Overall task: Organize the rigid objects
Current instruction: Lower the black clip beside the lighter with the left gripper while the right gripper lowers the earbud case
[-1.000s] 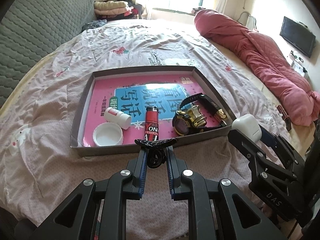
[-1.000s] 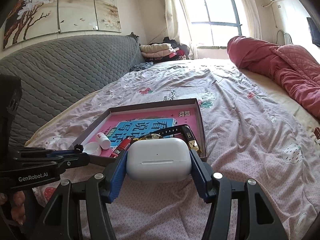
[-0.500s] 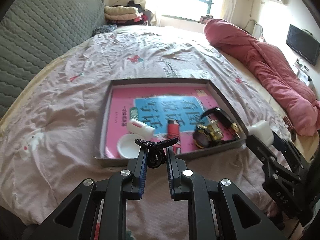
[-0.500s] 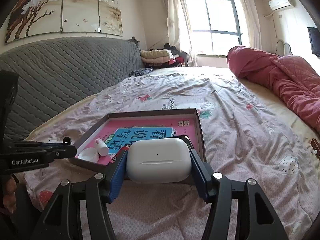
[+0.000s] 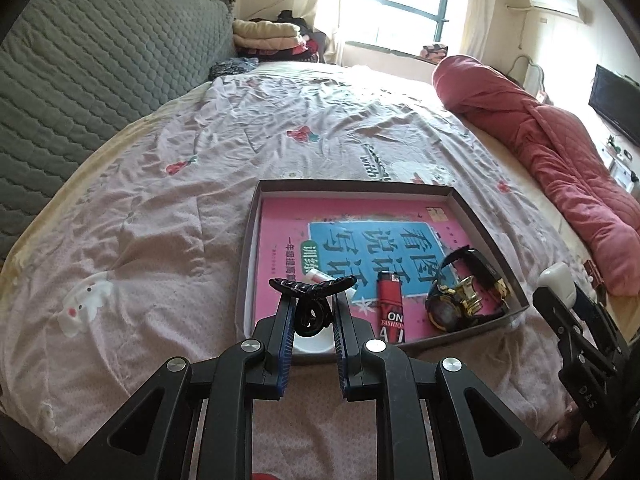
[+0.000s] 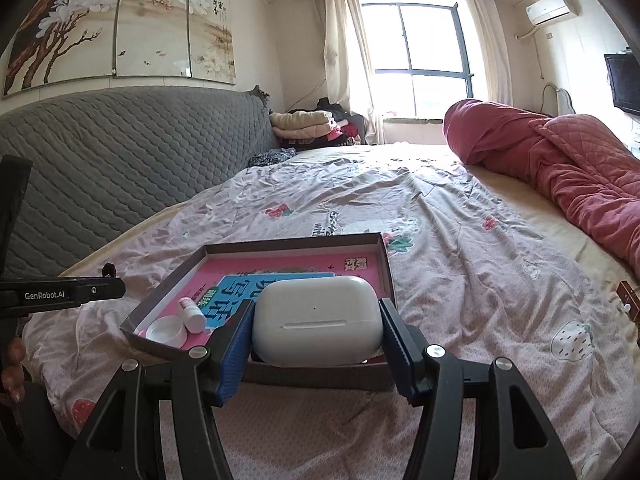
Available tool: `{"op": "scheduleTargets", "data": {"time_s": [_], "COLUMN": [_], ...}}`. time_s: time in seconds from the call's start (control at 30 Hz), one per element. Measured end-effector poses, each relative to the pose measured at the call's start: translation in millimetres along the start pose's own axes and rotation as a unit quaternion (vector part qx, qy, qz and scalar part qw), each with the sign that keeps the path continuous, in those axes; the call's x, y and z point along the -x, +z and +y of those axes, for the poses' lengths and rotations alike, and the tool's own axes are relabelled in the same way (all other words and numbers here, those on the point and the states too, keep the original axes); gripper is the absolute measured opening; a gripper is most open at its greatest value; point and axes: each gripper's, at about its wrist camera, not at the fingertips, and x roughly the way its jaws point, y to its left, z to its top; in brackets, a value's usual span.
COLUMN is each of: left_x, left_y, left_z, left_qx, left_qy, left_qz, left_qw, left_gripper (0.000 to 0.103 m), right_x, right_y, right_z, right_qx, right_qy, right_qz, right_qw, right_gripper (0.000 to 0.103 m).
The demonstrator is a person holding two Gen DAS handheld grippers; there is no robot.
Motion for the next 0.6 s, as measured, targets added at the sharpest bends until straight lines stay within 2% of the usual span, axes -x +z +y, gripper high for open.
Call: {"op": "scheduleTargets", "data": {"time_s": [0.6], "left_x": [-23], "left_y": [11], "left_z": [-32], "left_qx": [-0.030], "left_qy": [-0.014], "left_qz": [-0.001], "left_qw": [0.9995], "left_gripper": [0.018], "right_x": [-14], "right_y": [6], "right_z": [-5], "right_qx": [-0.001], "right_qy": [-0.003], "right_qz": [-0.007], "right_qw": [1.000], "right_gripper": [0.060]}}
